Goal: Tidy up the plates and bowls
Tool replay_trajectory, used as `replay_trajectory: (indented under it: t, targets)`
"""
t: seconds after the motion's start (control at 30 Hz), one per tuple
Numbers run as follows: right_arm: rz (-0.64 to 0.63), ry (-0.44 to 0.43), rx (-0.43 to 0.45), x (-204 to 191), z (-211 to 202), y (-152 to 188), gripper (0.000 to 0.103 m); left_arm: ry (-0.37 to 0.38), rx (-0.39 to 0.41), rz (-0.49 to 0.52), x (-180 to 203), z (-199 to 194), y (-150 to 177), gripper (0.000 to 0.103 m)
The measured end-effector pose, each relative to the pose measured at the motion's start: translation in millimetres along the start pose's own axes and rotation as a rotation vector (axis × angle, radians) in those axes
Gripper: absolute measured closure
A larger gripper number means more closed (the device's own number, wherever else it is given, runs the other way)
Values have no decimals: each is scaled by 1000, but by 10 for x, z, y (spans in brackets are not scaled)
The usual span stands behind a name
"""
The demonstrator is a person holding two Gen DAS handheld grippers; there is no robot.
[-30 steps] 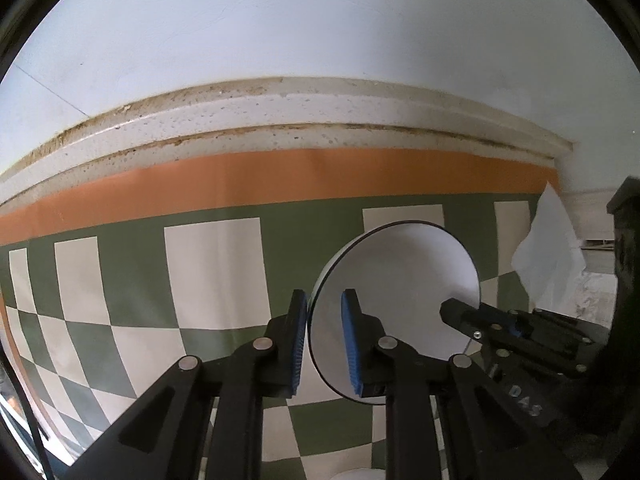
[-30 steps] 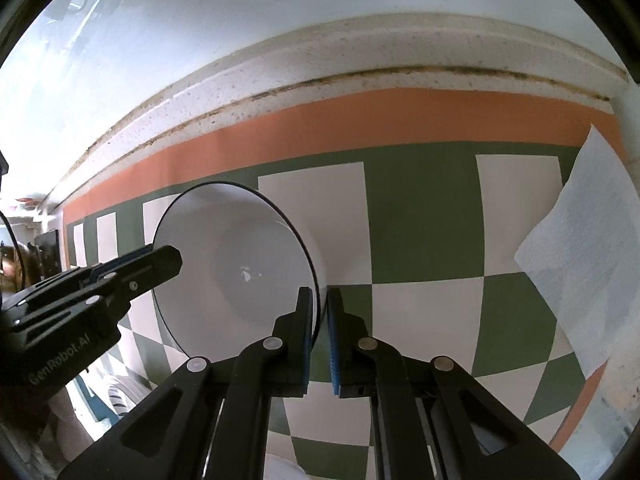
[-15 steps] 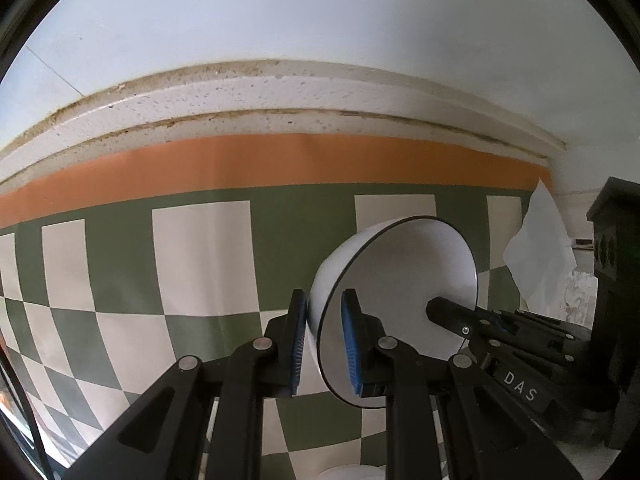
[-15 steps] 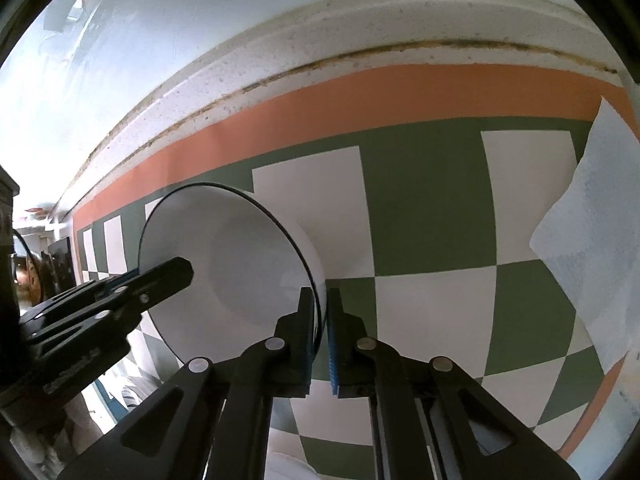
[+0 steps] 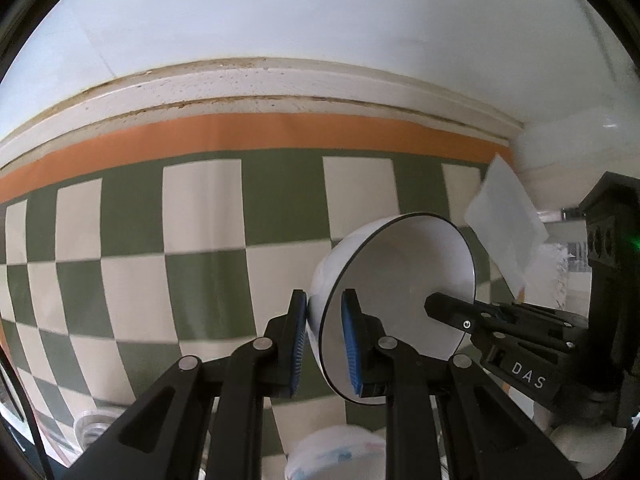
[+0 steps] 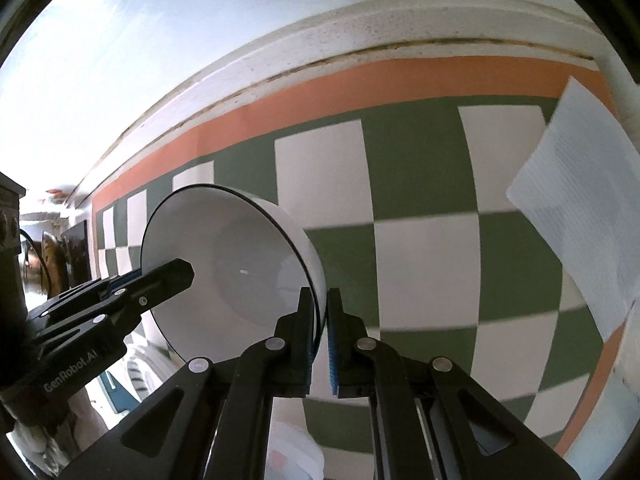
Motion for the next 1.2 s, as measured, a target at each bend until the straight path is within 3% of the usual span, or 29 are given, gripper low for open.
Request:
replay_trajectory:
  t: [0.23, 0.47, 0.73, 0.93, 1.2]
  targets:
    - [-16, -6, 38, -151, -410, 624, 95, 37, 36, 32, 66, -397, 496, 87]
    - [1, -3, 66, -316, -715, 1484, 95, 59, 13, 83, 31, -629, 1153, 87]
    - [14, 9, 43, -424, -654, 2208, 95, 64, -28, 74, -78, -624, 1667, 87]
    - [28, 23, 19, -400, -402, 2422, 95, 29, -69, 84, -103, -438, 1831, 87]
    - [52, 51, 19, -338, -286, 2369, 95, -34, -76, 124, -57, -267, 1826, 87]
Point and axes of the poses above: each gripper's, at about its wrist camera, not at the fingertips, and z roughly the way its jaws point, x to its right, y to its underside, the point moved 4 cm from there along z, roughly the way its jaws point, and after that the axes turned 5 degrees about x, right-handed, at the moved point
